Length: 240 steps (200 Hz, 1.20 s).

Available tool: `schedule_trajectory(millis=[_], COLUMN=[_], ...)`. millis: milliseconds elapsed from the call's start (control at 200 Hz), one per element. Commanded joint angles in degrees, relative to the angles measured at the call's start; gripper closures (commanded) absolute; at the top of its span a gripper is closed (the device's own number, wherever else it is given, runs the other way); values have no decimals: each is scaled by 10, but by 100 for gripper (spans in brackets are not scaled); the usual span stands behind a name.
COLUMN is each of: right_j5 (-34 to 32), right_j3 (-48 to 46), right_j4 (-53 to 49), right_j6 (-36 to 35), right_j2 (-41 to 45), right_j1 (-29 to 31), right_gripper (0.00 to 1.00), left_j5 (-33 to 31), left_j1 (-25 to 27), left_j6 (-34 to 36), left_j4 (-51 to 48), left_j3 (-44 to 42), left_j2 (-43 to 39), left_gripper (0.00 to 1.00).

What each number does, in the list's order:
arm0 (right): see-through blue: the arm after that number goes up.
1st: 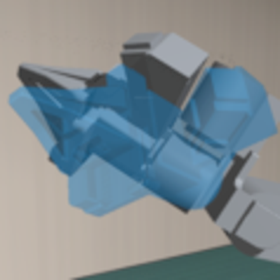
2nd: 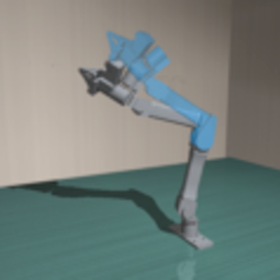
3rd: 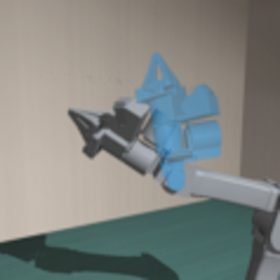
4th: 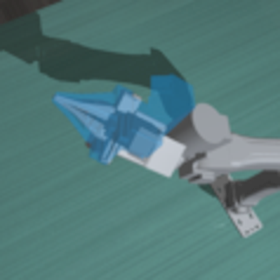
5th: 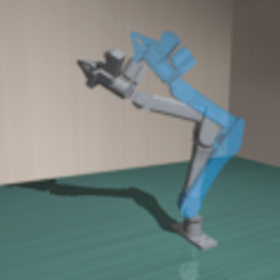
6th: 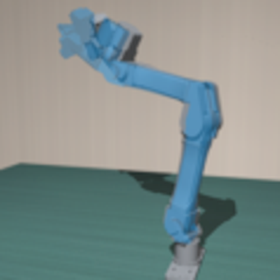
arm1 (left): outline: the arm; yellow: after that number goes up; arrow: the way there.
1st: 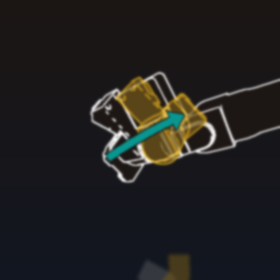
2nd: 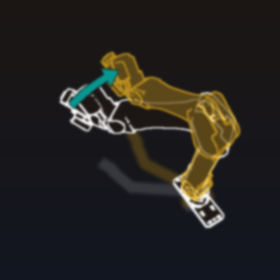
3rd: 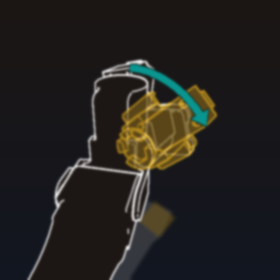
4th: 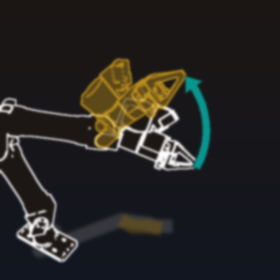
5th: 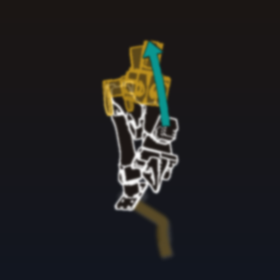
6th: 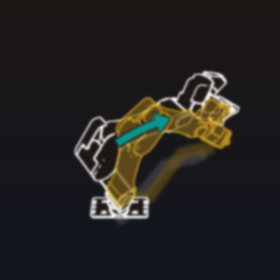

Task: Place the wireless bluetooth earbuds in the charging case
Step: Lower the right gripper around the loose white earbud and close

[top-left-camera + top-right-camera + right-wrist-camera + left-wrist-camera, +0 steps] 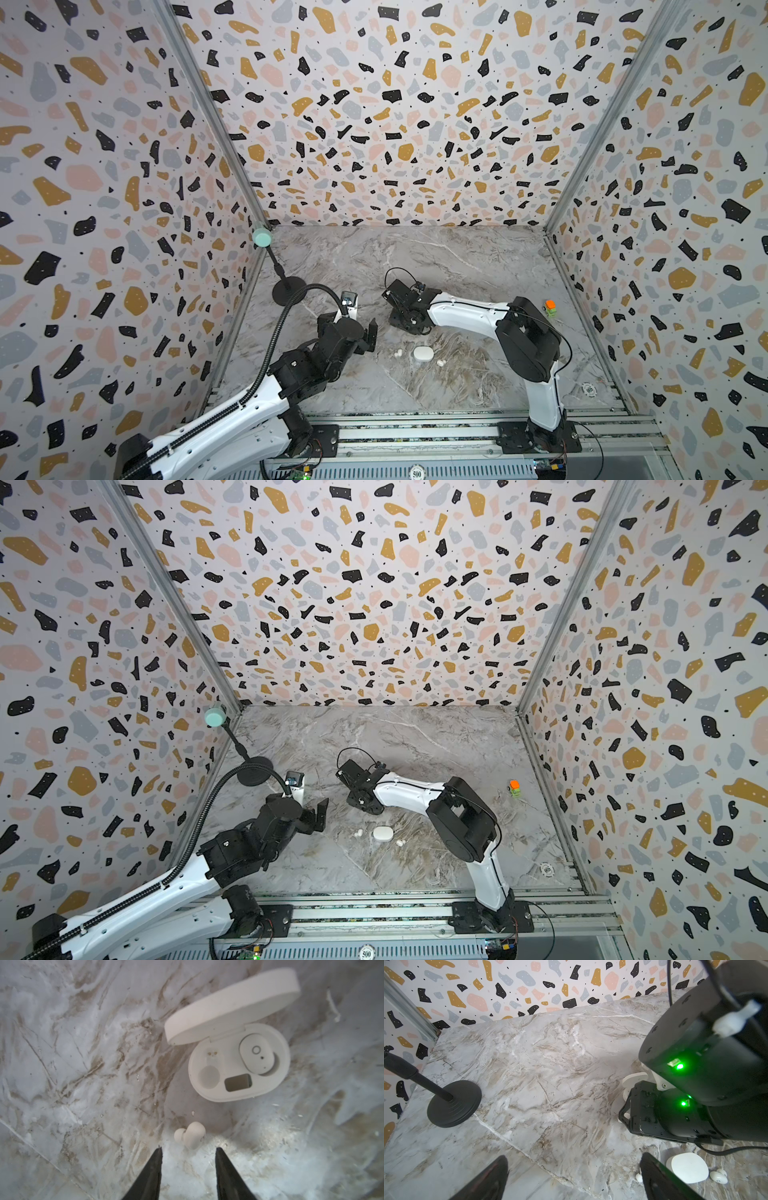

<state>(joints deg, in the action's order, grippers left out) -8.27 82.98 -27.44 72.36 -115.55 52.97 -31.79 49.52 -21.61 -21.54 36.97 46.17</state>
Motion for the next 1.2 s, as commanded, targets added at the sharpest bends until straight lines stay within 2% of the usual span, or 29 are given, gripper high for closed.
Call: schedule_trajectory(millis=[0, 445, 1196], right_j5=[-1, 1, 6], right_j3=[19, 30, 31], right_j4=[-18, -22, -29], right_j6=[-7, -10, -11], right_j2=[1, -8, -18], right_j1=[-3, -7, -11], right_gripper=[58, 64, 68], left_j5=[3, 5, 10], left_j1=[-1, -2, -2], left_j6=[9, 10, 10], left_j4=[17, 18, 19], left_j3=[-3, -3, -5], left_j2=[0, 1, 6], left_gripper=[0, 0, 0])
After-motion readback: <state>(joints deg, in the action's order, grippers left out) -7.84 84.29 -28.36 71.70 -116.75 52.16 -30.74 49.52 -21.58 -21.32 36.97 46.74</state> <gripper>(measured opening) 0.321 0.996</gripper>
